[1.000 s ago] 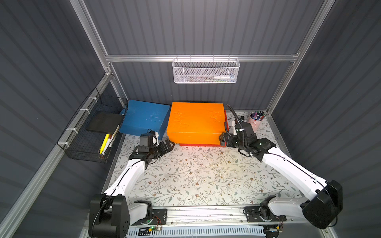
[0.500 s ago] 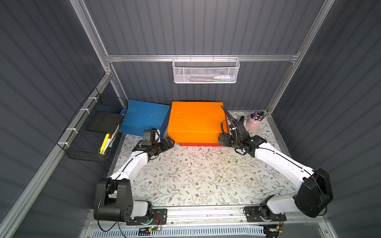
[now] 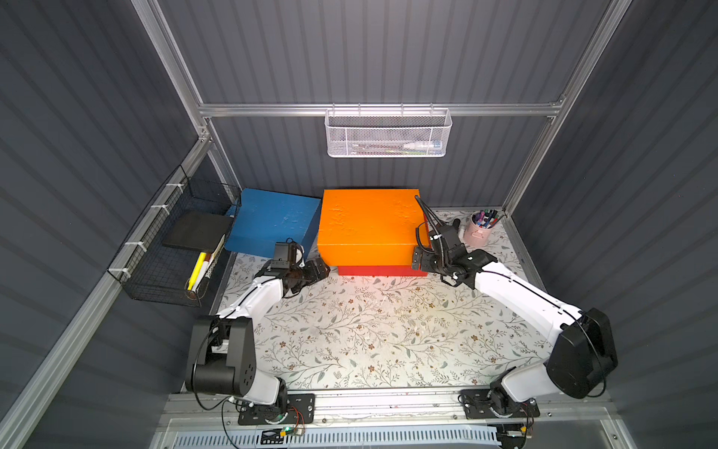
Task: Stack the shoeboxes
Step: Adjust the shoebox.
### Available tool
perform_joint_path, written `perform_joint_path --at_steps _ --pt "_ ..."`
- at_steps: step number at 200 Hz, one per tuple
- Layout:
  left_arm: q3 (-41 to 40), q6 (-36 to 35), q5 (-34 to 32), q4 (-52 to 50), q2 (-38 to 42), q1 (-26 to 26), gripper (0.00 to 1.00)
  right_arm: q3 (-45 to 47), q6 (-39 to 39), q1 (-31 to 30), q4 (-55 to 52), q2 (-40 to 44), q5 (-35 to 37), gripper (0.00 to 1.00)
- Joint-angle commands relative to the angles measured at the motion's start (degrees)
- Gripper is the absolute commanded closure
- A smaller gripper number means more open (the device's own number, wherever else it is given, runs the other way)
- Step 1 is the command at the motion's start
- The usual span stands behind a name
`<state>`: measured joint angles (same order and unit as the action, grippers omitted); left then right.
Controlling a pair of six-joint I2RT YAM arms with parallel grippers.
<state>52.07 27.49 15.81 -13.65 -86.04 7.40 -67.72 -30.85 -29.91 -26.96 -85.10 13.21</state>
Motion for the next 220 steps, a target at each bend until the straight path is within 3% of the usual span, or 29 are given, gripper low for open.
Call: perform_joint_path --at_steps 1,28,220 --pt "2.53 -1.04 -0.8 0.34 -2.53 -0.41 0.01 -2.02 -0.35 0.29 -1.6 -0.66 1.75 0.01" --pt "3.44 0.02 1.47 1.36 -4.39 -0.41 0.01 -2.29 -0.7 0.49 -1.39 -1.4 2.29 0.01" --pt "9.73 -0.27 -0.38 -1.05 -11.56 -0.46 0.01 -7.23 -1.49 1.53 -2.98 -7.81 4.98 0.01"
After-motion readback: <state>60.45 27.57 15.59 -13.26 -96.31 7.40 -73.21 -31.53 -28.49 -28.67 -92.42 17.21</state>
